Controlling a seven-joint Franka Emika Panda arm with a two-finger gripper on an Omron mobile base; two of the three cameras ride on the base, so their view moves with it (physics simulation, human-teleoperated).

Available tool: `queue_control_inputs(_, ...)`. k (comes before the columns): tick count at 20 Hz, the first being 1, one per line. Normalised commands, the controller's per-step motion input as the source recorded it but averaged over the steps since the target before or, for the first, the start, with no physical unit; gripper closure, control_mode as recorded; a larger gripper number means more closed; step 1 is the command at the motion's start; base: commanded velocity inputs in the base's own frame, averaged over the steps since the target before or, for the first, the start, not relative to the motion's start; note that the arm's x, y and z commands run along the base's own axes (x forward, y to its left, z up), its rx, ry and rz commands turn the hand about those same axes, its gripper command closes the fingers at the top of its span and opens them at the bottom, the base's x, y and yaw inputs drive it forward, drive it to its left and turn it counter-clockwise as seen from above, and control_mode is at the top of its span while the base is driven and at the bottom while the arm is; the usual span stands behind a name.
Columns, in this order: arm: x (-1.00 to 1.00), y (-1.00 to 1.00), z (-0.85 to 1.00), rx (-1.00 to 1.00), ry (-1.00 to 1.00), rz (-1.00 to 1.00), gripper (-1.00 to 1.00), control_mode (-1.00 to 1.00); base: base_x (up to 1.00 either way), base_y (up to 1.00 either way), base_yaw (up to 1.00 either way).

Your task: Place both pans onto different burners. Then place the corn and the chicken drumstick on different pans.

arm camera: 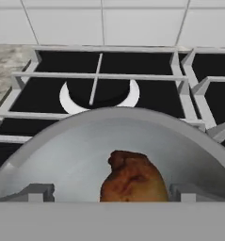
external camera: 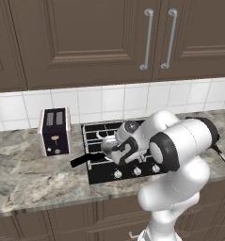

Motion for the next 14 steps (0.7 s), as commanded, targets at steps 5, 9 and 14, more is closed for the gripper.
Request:
queue_control_inputs(5, -0.23, -0.07, 0.23, 0.04, -0.07, 0.0, -1.0, -1.0, 0.0, 0.0, 0.0)
queue_control_inputs(9, 0.0, -0.2, 0.28, 0.06, 0.0, 0.0, -1.0, -1.0, 0.0, 0.0, 0.0)
queue_control_inputs(14, 0.15, -0.15, 0.38, 0.02, 0.0, 0.0, -1.0, -1.0, 0.0, 0.0, 0.0)
